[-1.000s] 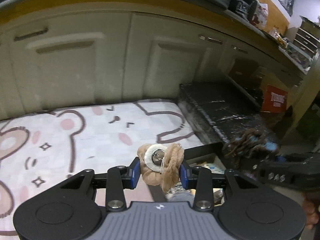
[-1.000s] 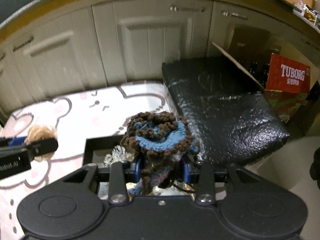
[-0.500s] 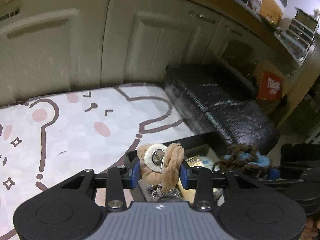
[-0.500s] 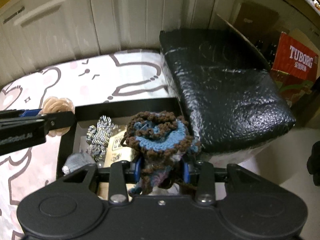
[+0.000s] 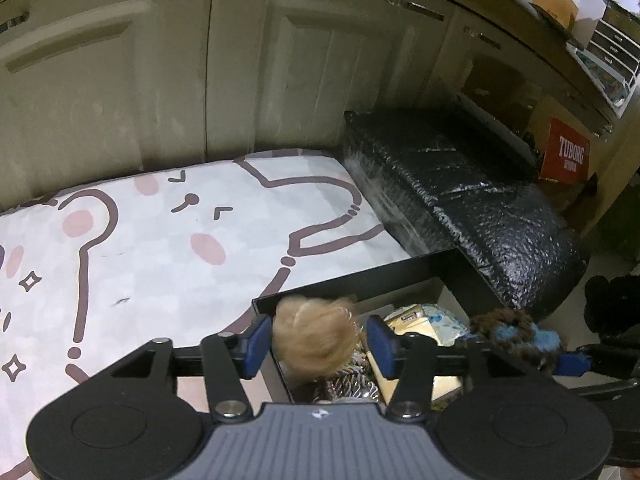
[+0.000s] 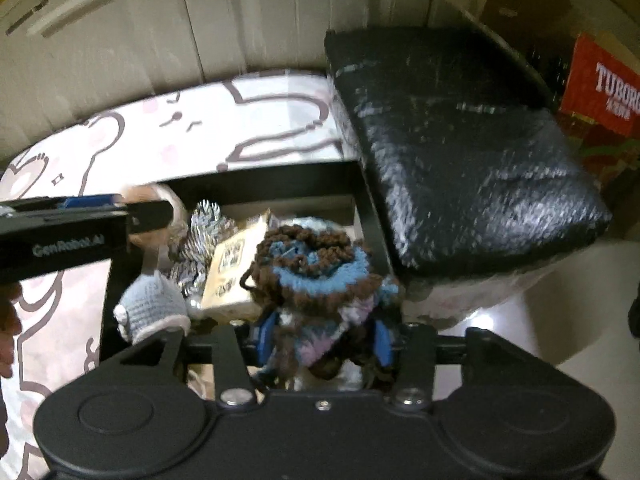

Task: Organize objects
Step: 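Lower the flower into the box with the left tool while the right tool lowers the pouch in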

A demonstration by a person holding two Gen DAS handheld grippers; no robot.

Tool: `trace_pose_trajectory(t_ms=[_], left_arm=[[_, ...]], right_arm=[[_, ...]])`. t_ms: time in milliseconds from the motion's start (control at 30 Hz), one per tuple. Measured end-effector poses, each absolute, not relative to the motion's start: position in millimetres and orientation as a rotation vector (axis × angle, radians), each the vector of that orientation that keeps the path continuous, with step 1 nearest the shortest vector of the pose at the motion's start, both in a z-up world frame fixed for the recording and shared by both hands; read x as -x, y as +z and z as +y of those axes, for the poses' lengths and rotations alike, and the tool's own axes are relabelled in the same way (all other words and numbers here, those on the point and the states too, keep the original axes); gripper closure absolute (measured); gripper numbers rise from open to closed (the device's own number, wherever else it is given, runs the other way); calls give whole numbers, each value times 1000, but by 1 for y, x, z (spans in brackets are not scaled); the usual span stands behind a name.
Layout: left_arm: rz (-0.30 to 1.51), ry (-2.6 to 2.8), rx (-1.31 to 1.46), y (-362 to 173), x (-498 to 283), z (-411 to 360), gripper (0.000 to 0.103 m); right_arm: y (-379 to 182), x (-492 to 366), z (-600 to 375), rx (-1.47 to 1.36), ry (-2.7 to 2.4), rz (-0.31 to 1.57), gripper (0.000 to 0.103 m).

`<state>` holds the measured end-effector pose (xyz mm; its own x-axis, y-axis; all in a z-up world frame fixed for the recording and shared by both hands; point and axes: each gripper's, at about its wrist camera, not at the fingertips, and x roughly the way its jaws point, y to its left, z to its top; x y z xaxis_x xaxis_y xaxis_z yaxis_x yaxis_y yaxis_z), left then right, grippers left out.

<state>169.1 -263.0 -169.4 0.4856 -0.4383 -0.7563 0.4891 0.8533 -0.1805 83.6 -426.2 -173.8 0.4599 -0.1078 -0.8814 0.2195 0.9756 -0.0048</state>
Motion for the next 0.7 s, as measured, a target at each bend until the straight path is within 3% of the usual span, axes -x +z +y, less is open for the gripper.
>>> trace_pose_trajectory(t_ms=[200,267,500,700], left_arm=[[893,-562,-46,-165,-167,-261,45],[890,-561,-46,-164,-166,-261,45],[897,-570,-41,-163,-164,-259,53],[911,-573,-32,-166,-168,-257,58]], right_arm=[[-154,-80,-427,-150,-195,1008,51],[-154,-81,-426,-144,-193,1017,56],[-169,-91,-433,-124,-238,1018,89],[-148,-100,-435,-156,-290,838,93]])
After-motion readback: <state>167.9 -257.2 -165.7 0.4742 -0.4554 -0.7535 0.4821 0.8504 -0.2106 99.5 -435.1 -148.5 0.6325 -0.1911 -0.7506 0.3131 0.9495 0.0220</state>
